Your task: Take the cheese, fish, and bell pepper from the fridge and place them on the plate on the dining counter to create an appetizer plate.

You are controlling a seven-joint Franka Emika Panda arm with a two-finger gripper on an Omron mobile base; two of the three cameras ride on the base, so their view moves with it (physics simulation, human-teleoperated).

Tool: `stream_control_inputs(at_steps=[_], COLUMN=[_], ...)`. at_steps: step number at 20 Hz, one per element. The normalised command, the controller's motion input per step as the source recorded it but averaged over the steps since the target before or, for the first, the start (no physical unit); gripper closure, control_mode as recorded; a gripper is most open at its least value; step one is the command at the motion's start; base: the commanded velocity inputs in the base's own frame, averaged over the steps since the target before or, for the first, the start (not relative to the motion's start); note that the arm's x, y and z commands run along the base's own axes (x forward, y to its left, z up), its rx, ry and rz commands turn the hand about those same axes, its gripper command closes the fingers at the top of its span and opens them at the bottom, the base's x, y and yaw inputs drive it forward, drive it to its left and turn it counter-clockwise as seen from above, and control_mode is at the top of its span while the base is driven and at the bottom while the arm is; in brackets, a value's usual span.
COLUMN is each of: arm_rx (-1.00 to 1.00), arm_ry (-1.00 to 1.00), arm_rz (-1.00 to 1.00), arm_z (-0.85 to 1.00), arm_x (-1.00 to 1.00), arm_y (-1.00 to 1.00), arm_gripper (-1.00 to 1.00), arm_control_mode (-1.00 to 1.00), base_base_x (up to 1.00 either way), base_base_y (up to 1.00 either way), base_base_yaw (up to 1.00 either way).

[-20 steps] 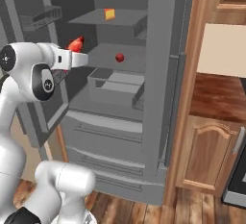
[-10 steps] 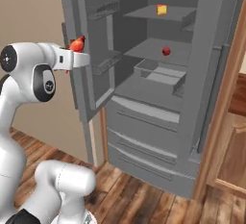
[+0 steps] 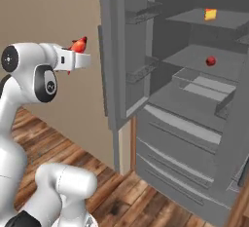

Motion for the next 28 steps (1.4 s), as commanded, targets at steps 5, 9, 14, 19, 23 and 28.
stream_control_inputs(at_steps=[5, 9, 14, 19, 23, 28], arm_rx=[0.00, 0.00, 0.00, 0.00, 0.00, 0.00], arm_ry=[0.00, 0.00, 0.00, 0.00, 0.00, 0.00], arm_rz=[0.00, 0.00, 0.00, 0.00, 0.00, 0.00], arm_z=[0.00, 0.00, 0.00, 0.00, 0.00, 0.00], arm_x=[0.00, 0.00, 0.00, 0.00, 0.00, 0.00], arm_y=[0.00, 0.00, 0.00, 0.00, 0.00, 0.00], arm_gripper=[1.00, 1.00, 1.00, 1.00, 1.00, 1.00], arm_control_mode=[1.00, 1.00, 1.00, 1.00, 1.00, 1.00], base_base_x=[-0.15, -0.01, 0.01, 0.20, 0.78, 1.00], base_base_y=[0.30, 0.37, 0.28, 0.14, 0.03, -0.05], base_base_yaw=[0.57, 0.61, 0.63, 0.63, 0.57, 0.45])
